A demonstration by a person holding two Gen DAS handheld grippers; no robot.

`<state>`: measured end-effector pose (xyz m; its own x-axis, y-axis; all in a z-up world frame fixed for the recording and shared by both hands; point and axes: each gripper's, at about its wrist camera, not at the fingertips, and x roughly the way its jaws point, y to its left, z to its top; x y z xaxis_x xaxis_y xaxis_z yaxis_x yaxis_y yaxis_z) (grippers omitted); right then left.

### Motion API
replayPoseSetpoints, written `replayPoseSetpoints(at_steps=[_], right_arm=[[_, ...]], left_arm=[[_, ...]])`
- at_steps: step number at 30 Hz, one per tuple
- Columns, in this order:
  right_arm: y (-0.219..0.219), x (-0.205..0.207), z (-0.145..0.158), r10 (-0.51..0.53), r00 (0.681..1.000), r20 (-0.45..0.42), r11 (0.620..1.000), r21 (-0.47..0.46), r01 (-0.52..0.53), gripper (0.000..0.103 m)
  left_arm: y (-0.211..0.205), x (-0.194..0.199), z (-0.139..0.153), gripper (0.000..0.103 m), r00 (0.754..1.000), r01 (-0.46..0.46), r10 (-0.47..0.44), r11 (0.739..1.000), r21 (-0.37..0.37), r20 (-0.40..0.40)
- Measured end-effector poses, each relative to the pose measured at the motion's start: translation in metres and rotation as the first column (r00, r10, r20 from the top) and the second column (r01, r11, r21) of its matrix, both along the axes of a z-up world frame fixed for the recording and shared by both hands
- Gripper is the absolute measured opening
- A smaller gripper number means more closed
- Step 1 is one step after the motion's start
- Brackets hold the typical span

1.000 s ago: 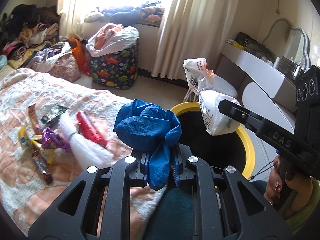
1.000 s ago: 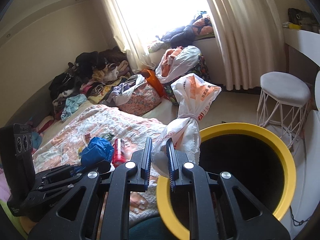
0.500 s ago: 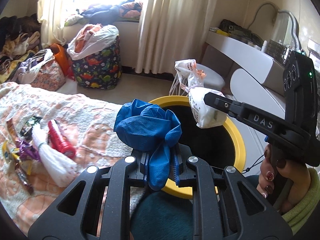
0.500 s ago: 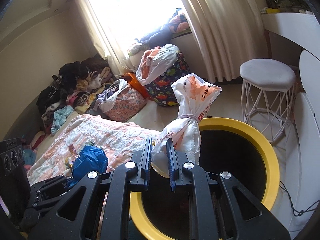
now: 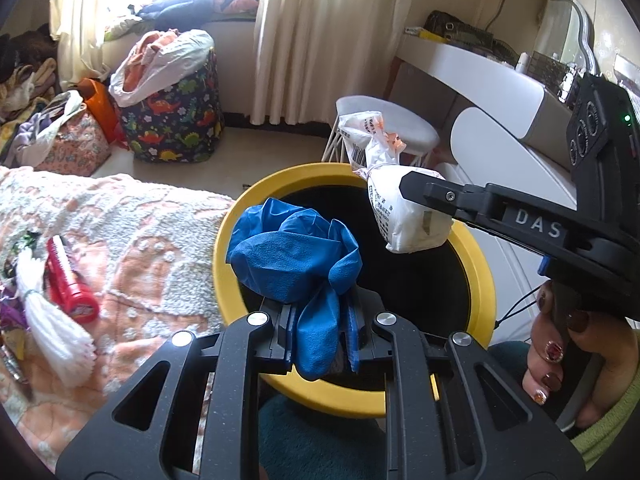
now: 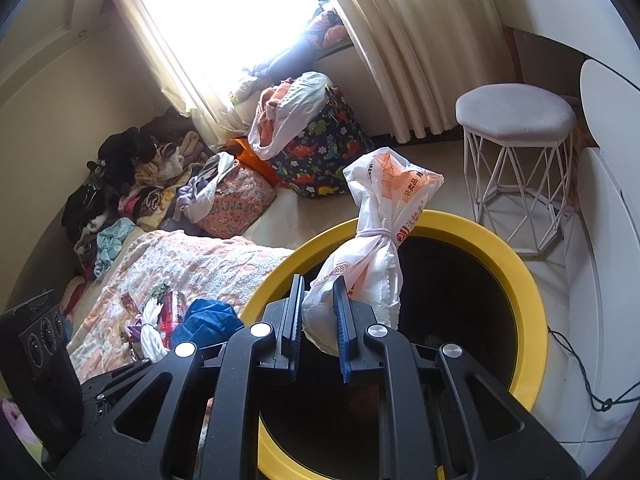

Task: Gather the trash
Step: 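Open both tools to drop the glove and white bag into the bin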

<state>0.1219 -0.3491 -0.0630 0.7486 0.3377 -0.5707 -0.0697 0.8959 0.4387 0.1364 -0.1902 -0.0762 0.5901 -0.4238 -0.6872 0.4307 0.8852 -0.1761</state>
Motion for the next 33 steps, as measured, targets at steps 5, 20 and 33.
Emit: replayPoseSetpoints(at_steps=[5, 20, 33], right_arm=[[-0.005, 0.002, -0.005, -0.013, 1.0, -0.02, 1.0, 0.02, 0.013, 0.015], [-0.013, 0.001, -0.007, -0.082, 0.997, -0.003, 0.997, 0.015, 0.082, 0.042], [-0.013, -0.001, -0.005, -0.092, 0.995, 0.024, 0.996, -0.01, 0.093, 0.051]], left_arm=[[-0.013, 0.007, -0.01, 0.012, 1.0, 0.017, -0.017, 1.0, 0.015, -0.009], [-0.012, 0.014, -0.017, 0.083, 1.0, -0.026, 0.026, 1.0, 0.0, -0.013], [0.024, 0.001, -0.007, 0.092, 0.991, -0.132, 0.132, 0.991, -0.018, 0.011]])
